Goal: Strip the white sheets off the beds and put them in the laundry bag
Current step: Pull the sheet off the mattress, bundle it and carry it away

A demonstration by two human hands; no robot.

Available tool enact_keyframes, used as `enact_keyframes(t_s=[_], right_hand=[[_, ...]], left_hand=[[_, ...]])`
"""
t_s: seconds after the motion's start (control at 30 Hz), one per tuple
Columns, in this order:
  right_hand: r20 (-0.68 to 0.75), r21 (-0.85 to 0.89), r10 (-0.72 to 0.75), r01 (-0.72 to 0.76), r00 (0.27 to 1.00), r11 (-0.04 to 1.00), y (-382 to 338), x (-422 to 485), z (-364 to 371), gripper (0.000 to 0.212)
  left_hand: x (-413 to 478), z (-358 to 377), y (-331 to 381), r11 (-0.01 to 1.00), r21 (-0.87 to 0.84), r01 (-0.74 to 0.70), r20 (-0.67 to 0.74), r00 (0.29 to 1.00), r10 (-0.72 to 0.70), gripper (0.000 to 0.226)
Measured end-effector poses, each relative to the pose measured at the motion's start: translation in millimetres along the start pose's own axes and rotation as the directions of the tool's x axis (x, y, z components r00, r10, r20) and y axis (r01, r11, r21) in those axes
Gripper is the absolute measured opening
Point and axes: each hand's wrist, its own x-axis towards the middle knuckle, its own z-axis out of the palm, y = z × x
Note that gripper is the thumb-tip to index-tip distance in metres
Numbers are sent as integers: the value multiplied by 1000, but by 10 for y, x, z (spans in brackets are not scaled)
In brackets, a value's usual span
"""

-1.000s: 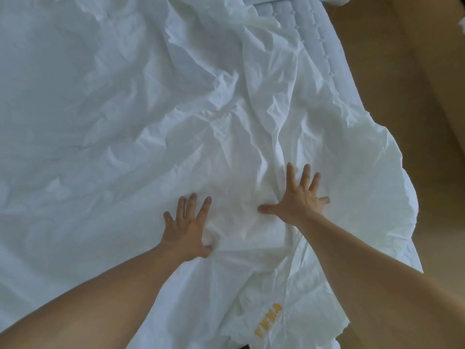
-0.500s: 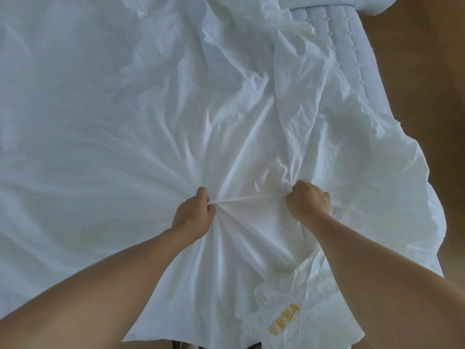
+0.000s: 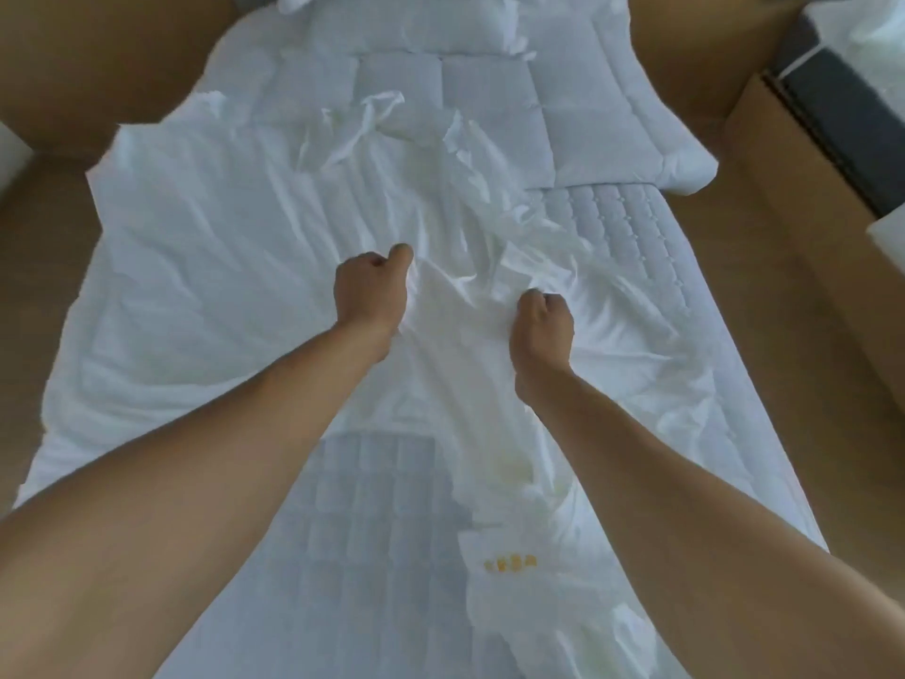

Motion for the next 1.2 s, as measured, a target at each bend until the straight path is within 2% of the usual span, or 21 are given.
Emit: enact_keyframes(t_s=[0.07, 0.13, 0.2, 0.3, 0.4, 0.47, 0.5, 0.57, 0.63, 0.7, 0.77, 0.87, 0.93, 0.97, 1.0, 1.07, 1.13, 1.2], right_hand=[[80, 175, -52, 37, 995, 984, -500, -303, 215, 22], [149, 295, -140, 92, 979, 951, -832, -603, 402, 29], [160, 352, -221, 154, 962, 923, -943, -836, 556, 31], [107, 298, -201, 162, 974, 941, -681, -992, 689, 25], [55, 24, -147, 146, 988, 989, -15, -981, 651, 24], [64, -241, -124, 136, 990, 961, 488, -926, 535, 22], [88, -397, -108, 135, 990, 908, 729, -886, 461, 21], [169, -662, -45, 148, 985, 735, 1150, -804, 318, 18], [238, -790, -39, 217, 970, 573, 1450, -711, 227, 25], [286, -826, -176, 336, 942, 453, 1587, -585, 218, 49], [353, -824, -285, 440, 891, 357, 1584, -363, 284, 82], [474, -836, -220, 514, 853, 191, 1528, 134, 423, 119], [498, -850, -120, 511, 859, 129, 1566, 491, 501, 134], [493, -858, -51, 495, 869, 136, 1624, 641, 529, 140], [477, -866, 30, 464, 878, 185, 1707, 761, 551, 145], [443, -864, 167, 370, 881, 341, 1891, 903, 563, 149], [437, -850, 169, 345, 883, 399, 2057, 960, 551, 145], [431, -839, 103, 356, 896, 412, 2157, 1024, 544, 135]], left_hand=[[0, -256, 439, 972, -233, 36, -10, 999, -39, 40], [-54, -507, 734, 913, -403, 71, 34, 997, -63, 25], [-146, -698, 826, 897, -436, 67, 78, 996, -37, 20], [-264, -849, 537, 921, -381, 74, 85, 995, -45, 23], [-345, -888, -163, 977, -185, 105, 30, 994, -101, 34], [-404, -880, -732, 993, -30, 118, 30, 993, -117, 33], [-422, -872, -1021, 991, 56, 123, 33, 992, -125, 28], [-452, -860, -1527, 959, 266, 98, 34, 993, -111, 21], [-442, -860, -1911, 853, 520, 38, 30, 998, -64, 17], [-378, -854, -2160, 710, 705, -1, 22, 1000, -21, 32], [-223, -825, -2276, 664, 748, 24, 15, 998, -53, 63], [164, -732, -2303, 694, 693, 193, -90, 979, -182, 88], [437, -665, -2339, 706, 604, 369, -240, 929, -281, 99], [568, -649, -2405, 702, 540, 464, -322, 885, -337, 105], [654, -630, -2451, 691, 458, 559, -403, 824, -398, 114], [814, -659, -2689, 649, 280, 708, -508, 683, -525, 133], [929, -729, -2990, 616, 32, 787, -495, 548, -674, 156], [987, -752, -3220, 600, -142, 788, -423, 500, -756, 170]])
